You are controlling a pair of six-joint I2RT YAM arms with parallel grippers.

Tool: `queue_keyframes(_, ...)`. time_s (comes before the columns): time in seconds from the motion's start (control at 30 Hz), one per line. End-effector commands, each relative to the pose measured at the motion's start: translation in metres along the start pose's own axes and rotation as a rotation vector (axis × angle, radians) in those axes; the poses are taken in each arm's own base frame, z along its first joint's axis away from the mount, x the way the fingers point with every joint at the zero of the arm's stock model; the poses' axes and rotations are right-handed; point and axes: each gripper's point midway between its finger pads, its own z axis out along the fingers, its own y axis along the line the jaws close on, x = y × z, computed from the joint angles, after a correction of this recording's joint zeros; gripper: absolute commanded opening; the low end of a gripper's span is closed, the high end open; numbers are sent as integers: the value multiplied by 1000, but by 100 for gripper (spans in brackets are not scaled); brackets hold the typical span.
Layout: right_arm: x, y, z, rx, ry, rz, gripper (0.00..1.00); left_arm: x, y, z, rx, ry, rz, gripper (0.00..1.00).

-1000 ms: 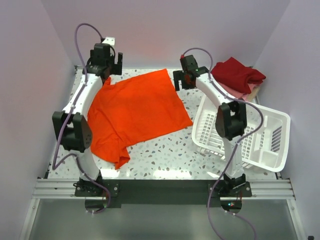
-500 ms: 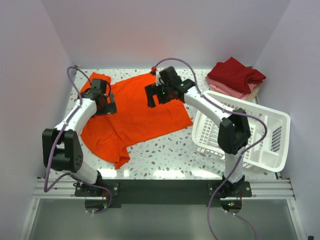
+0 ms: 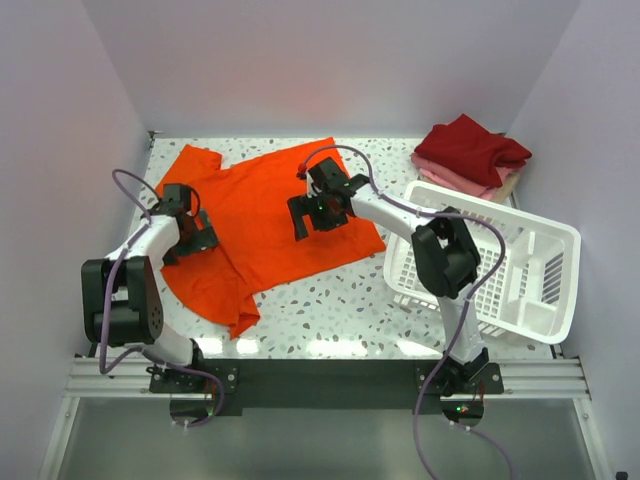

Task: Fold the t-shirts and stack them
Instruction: Flatten the tshirt out

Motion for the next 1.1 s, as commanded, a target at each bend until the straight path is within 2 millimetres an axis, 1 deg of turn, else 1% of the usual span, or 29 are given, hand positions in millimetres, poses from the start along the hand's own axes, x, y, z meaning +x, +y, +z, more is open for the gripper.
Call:
queue_keyframes(0.0, 14, -3, 14, 26, 35, 18, 96, -17, -5, 17, 43, -40, -37, 100)
queue_keyframes(0.1, 22, -11, 22, 64, 59, 33, 96, -22, 2, 29, 28, -25, -45, 100)
queue_keyframes(0.2, 29, -17, 30, 87, 83, 49, 96, -33, 10, 42, 14, -13, -58, 100)
queue_keyframes(0.3, 30, -18, 34, 94, 92, 65, 96, -45, 10, 56, 10, 0, -66, 99)
queue_keyframes(0.33, 33, -20, 38, 101, 102, 73, 96, -53, 8, 62, 13, 5, -68, 99)
queue_keyframes(0.4, 34, -20, 40, 108, 108, 80, 96, -60, 6, 69, 11, 8, -67, 99)
queue_keyframes(0.47, 37, -22, 45, 117, 119, 90, 96, -71, 4, 80, 4, 13, -70, 99)
queue_keyframes(0.5, 34, -21, 45, 113, 117, 93, 96, -84, 3, 81, 5, -1, -74, 99)
queue_keyframes(0.53, 33, -21, 46, 115, 117, 95, 96, -88, 2, 84, 3, 2, -76, 99)
queue_keyframes(0.57, 35, -21, 50, 117, 124, 101, 96, -87, 4, 94, -8, 25, -77, 99)
queue_keyframes(0.6, 30, -20, 49, 116, 118, 106, 96, -100, 2, 93, -7, 8, -76, 99)
queue_keyframes(0.63, 29, -19, 50, 113, 118, 107, 96, -102, 3, 101, -15, 19, -72, 99)
queue_keyframes(0.67, 29, -19, 53, 114, 124, 117, 96, -108, 3, 101, -18, 10, -70, 99)
queue_keyframes(0.7, 22, -15, 53, 106, 110, 114, 96, -113, 3, 103, -20, 8, -66, 99)
queue_keyframes(0.73, 21, -14, 53, 102, 112, 122, 96, -128, 0, 104, -17, -16, -67, 99)
queue_keyframes(0.77, 20, -12, 55, 100, 115, 123, 96, -133, -1, 105, -16, -19, -60, 99)
queue_keyframes(0.8, 13, -8, 54, 93, 102, 122, 96, -152, -4, 101, -8, -55, -61, 99)
queue_keyframes(0.83, 11, -6, 54, 89, 99, 125, 96, -155, -6, 106, -6, -51, -57, 99)
queue_keyframes(0.87, 9, -4, 54, 83, 97, 129, 96, -161, -7, 106, -5, -58, -52, 99)
queue_keyframes(0.9, 3, 0, 54, 76, 87, 126, 96, -175, -10, 100, 4, -84, -42, 99)
queue_keyframes(0.97, -2, 3, 53, 72, 75, 127, 96, -186, -13, 97, 17, -107, -34, 99)
queue_keyframes(1.0, -7, 5, 51, 69, 66, 124, 96, -197, -16, 89, 34, -137, -26, 99)
queue_keyframes(1.07, -14, 6, 47, 70, 52, 117, 96, -213, -24, 67, 76, -192, -13, 100)
